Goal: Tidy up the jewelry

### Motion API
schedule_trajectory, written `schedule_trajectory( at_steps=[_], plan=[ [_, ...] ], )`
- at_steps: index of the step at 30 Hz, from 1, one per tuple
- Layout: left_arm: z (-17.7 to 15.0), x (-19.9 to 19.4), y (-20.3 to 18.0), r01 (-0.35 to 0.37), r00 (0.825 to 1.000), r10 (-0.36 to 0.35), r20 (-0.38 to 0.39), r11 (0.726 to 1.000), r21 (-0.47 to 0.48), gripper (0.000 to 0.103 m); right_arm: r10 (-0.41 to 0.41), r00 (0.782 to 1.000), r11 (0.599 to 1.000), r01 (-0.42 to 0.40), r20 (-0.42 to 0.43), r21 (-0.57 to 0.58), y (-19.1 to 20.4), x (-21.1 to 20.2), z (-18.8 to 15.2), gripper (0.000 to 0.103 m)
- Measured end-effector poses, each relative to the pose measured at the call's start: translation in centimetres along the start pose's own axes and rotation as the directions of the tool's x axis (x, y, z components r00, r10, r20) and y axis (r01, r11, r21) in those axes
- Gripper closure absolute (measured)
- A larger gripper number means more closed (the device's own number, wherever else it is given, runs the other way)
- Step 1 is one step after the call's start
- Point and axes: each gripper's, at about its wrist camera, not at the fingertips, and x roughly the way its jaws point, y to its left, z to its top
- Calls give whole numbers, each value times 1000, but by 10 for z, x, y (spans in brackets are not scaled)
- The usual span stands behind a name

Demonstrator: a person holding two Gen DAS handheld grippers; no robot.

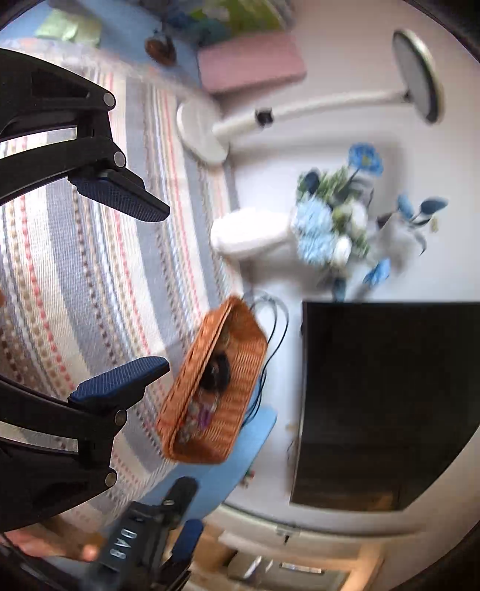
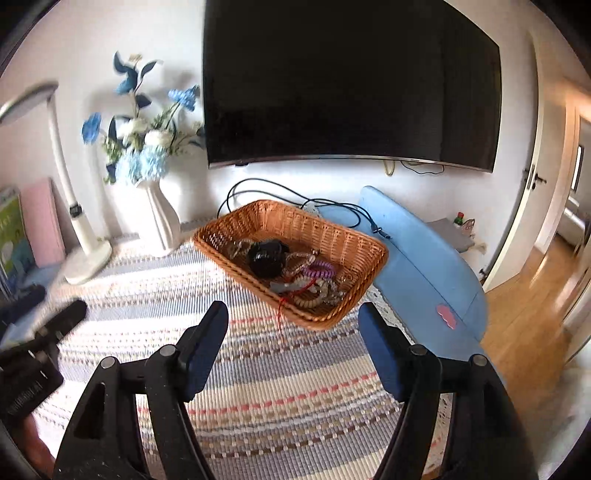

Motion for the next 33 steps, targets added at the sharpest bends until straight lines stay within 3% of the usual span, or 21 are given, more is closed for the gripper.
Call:
schedule_trajectory(
  at_steps=[4,17,33],
  plan=[
    [-5,-10,2,-42,999,42,18,999,-4,26,15,1000,1000,-15,-4,-24,11,-3,-6,28],
    [-12,-12,-3,5,1000,-6,-23,1000,-28,26,-8,1000,999,7,-14,-41,9,-3,-10,28],
    [-15,-12,-5,-22,999,21,-35,999,-25,26,2,998,999,-5,-62,-48,10,9,-21,28]
  ],
)
